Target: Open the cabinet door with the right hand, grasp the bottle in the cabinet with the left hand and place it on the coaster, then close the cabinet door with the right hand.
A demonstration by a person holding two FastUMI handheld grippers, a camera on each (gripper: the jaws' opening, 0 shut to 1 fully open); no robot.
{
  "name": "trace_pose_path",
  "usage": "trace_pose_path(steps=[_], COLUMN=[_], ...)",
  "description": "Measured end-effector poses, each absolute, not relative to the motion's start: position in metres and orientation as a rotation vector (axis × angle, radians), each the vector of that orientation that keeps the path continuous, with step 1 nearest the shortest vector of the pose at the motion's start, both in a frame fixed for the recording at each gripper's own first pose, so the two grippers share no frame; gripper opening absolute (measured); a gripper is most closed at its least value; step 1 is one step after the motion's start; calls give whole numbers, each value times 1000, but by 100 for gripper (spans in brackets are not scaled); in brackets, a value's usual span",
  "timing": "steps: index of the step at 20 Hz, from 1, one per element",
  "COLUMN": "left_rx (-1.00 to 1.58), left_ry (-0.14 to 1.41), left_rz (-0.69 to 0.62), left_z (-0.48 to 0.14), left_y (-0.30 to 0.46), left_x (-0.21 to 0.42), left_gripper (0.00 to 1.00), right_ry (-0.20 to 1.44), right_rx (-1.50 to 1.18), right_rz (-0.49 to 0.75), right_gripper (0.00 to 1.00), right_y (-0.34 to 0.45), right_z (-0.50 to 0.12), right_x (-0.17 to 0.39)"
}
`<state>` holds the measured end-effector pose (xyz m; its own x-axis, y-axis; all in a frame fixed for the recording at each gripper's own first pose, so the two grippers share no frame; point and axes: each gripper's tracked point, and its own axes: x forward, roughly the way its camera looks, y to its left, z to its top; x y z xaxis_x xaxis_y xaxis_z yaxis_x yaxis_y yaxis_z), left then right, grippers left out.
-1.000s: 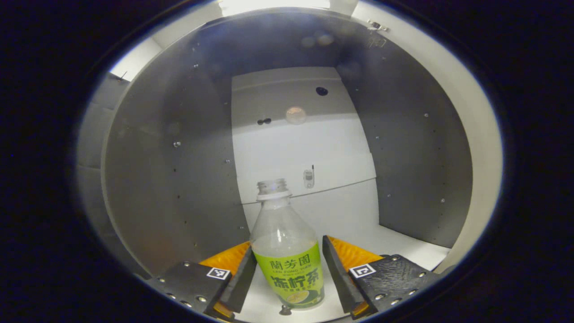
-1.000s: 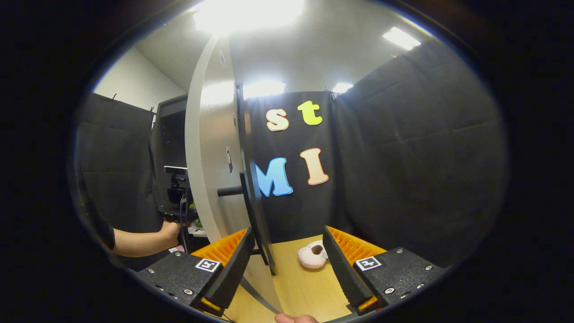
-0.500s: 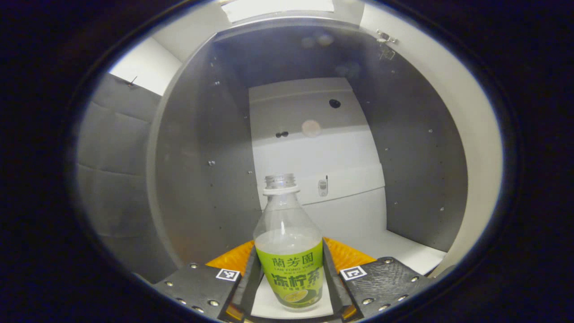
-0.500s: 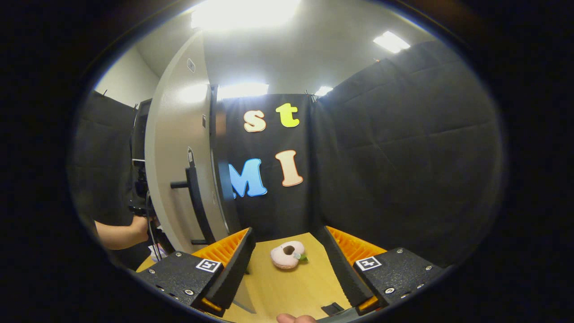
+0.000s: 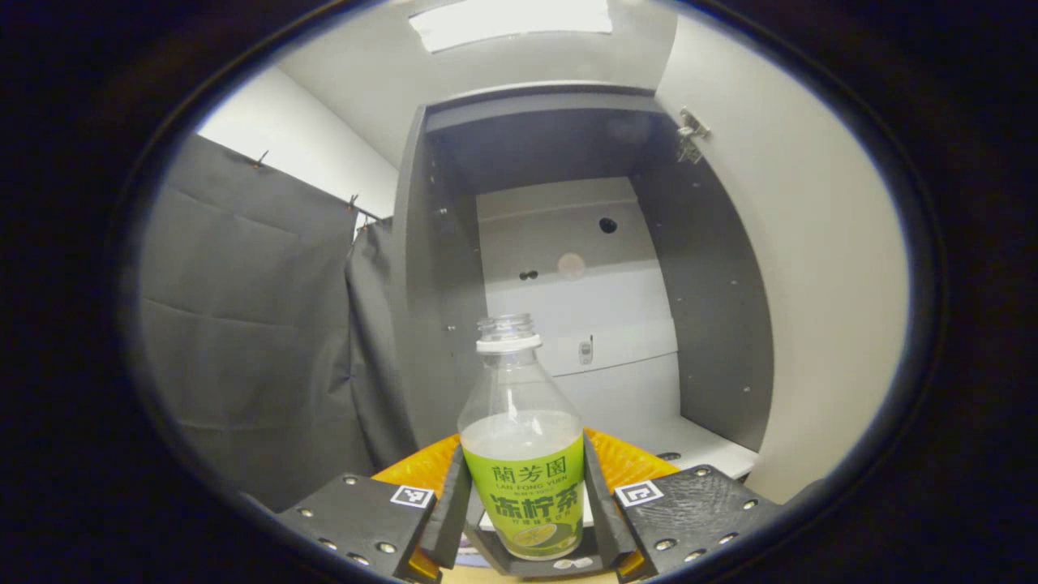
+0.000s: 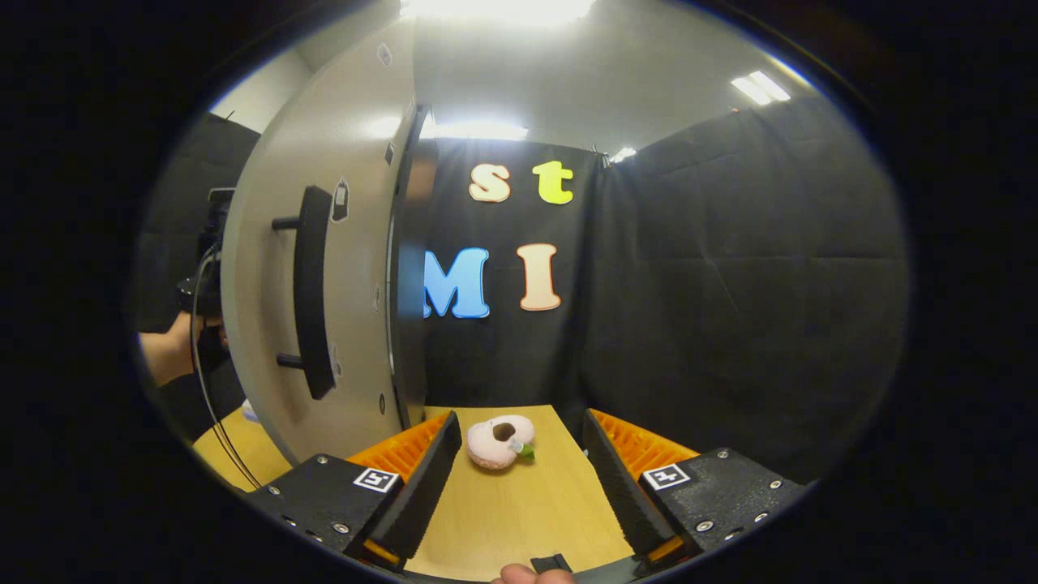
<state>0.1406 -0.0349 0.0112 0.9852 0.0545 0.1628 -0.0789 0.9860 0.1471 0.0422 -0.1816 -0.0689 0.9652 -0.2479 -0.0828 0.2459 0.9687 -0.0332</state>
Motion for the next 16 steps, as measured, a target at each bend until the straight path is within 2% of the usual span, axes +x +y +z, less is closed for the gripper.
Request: trace_pose_path(steps=[1, 4, 6, 13, 14, 16], left_rx=[163, 176, 198, 219, 224, 218], left_ry=[-162, -160, -171, -196, -210, -234], left_rz=[69, 92, 92, 62, 68, 80], left_z=[9, -1, -8, -71, -80, -105], left_y=[-36, -34, -36, -46, -44, -43], left_x=[125, 79, 54, -23, -36, -63], left_gripper=[71, 60, 70, 71, 65, 70], right_ry=[105, 106, 85, 51, 46, 80], right_rx=[-30, -63, -78, -19, -15, -24], right_rz=[-244, -244, -276, -341, -344, -355], right_gripper=[94, 94, 94, 94, 94, 95], right_y=[-184, -187, -193, -195, -197, -201], right_z=[-76, -83, -84, -92, -96, -114], right_x=[49, 68, 81, 114, 116, 119])
